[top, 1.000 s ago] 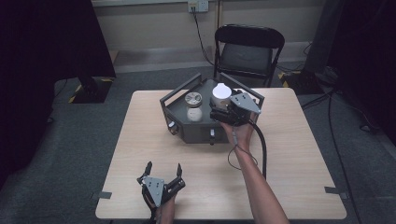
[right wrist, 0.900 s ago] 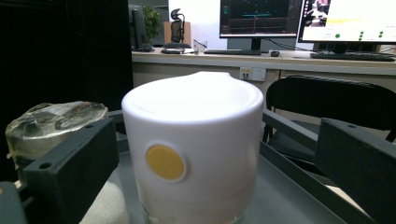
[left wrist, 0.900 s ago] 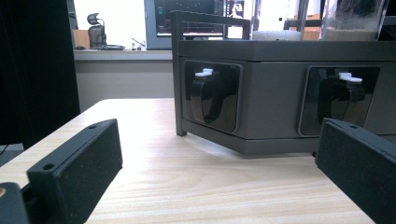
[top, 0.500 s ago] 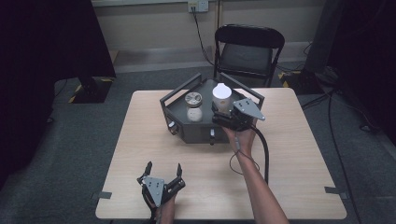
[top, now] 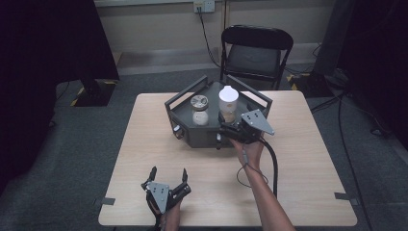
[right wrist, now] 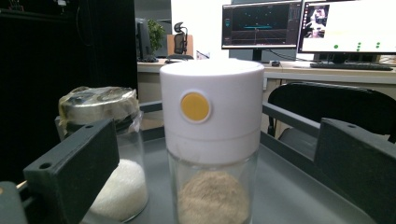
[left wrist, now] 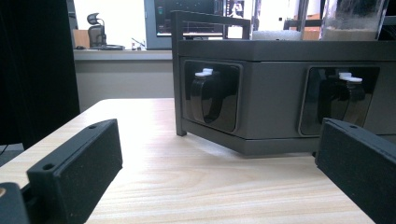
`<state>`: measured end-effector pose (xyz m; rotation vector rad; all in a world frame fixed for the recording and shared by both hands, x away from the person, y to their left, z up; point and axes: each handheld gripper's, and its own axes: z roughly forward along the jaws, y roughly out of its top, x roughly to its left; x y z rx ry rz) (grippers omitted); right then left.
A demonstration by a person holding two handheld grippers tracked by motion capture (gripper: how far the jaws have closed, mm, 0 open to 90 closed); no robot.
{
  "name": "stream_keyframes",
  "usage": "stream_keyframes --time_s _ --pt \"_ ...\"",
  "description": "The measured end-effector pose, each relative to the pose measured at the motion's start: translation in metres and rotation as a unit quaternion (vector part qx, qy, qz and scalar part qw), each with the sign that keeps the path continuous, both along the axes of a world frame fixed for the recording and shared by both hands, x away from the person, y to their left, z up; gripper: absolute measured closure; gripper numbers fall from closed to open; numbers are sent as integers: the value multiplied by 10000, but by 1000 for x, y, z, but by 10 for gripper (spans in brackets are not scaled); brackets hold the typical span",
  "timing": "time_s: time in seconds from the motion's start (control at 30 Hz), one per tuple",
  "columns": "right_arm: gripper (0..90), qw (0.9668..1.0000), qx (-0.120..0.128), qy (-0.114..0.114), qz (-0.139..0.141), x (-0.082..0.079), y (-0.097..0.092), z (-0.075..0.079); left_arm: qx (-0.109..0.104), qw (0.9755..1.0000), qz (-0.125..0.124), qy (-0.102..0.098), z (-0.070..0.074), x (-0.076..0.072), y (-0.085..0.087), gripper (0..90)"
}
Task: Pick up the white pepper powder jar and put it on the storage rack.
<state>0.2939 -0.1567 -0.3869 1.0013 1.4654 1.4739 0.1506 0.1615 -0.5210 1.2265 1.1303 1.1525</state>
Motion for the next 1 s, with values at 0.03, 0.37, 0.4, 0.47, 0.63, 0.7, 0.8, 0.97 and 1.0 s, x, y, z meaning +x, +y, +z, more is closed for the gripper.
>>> stream_keyframes --time_s 0.03,0.37,0.4,0.47,0.63,0.7,0.8,0.97,1.0 --pt "0 10000 0 0 0 0 0 0 0 10000 0 0 0 0 0 1" --pt "0 9999 36 -96 -4 -15 -2 -11 -2 10000 -1 0 0 0 0 1" --pt "0 9999 36 -96 -4 -15 -2 -11 -1 10000 -1 -1 0 0 0 1" --pt "0 9999 49 -106 -12 -18 -3 -13 -2 10000 0 -2 0 0 0 1" --pt "0 9999 87 -109 36 -24 -8 -14 -1 10000 1 -1 0 0 0 1" --pt "0 9999 111 -120 52 -27 -10 -16 -3 10000 2 -1 0 0 0 1" --pt "0 9999 83 -130 52 -32 -12 -18 -3 10000 4 -4 0 0 0 2" --pt "0 9998 141 -146 57 -39 -17 -24 -2 10000 6 -5 0 0 0 1" --pt "0 9998 149 -132 62 -40 -17 -25 0 10000 6 -5 0 0 0 1"
